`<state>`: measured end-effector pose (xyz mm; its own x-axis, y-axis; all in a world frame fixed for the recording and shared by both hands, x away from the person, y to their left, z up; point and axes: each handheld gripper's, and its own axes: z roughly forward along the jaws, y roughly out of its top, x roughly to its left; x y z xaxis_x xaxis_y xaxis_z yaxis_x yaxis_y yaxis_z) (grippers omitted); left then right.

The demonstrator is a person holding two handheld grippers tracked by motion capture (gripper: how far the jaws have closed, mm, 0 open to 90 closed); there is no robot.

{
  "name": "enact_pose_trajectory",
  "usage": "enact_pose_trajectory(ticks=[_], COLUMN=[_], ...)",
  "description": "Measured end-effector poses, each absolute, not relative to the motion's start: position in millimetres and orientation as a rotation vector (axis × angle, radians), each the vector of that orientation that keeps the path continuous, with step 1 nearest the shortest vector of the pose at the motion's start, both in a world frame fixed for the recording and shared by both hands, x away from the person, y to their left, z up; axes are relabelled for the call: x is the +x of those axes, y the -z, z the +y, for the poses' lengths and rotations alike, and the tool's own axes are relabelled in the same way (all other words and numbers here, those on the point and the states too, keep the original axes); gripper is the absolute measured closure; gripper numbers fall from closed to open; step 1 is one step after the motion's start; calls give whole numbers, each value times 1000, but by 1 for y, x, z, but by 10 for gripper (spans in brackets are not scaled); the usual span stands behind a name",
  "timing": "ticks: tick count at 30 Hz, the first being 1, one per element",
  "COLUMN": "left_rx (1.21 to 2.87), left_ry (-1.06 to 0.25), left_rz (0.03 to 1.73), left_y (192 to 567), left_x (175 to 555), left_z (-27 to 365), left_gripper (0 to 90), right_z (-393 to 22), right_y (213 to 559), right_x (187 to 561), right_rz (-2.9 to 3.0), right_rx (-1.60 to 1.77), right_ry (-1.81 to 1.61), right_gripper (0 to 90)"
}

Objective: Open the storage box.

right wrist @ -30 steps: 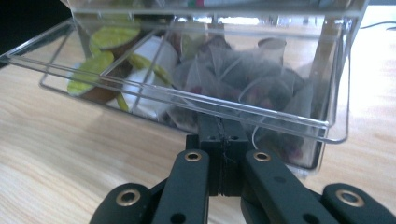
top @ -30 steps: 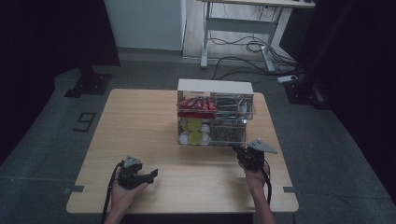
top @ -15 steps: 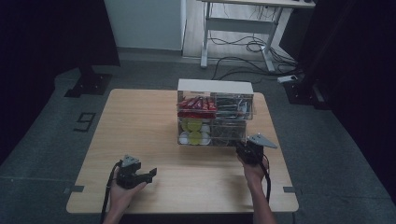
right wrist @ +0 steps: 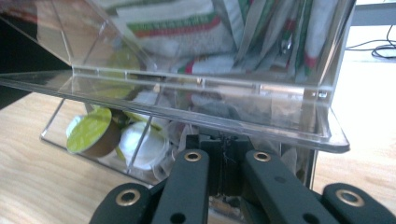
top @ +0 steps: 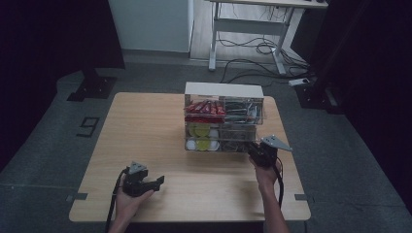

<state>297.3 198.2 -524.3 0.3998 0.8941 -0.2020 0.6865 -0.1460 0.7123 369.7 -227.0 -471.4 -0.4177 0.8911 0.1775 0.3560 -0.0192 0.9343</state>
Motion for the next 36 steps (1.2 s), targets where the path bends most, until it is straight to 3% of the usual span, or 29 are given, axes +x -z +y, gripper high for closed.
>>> enact_pose_trajectory(ticks=[36], left_rx=[1914], left_ry=[-359], left_rz=[1344], left_y=[523], left_x=[296], left_z=[193], left_gripper=[248], right_z=[-227], right_y=[464], right_x=[383], right_rz=[1682], right_rx=[1302], right_ry=[-1525], right_gripper=[893])
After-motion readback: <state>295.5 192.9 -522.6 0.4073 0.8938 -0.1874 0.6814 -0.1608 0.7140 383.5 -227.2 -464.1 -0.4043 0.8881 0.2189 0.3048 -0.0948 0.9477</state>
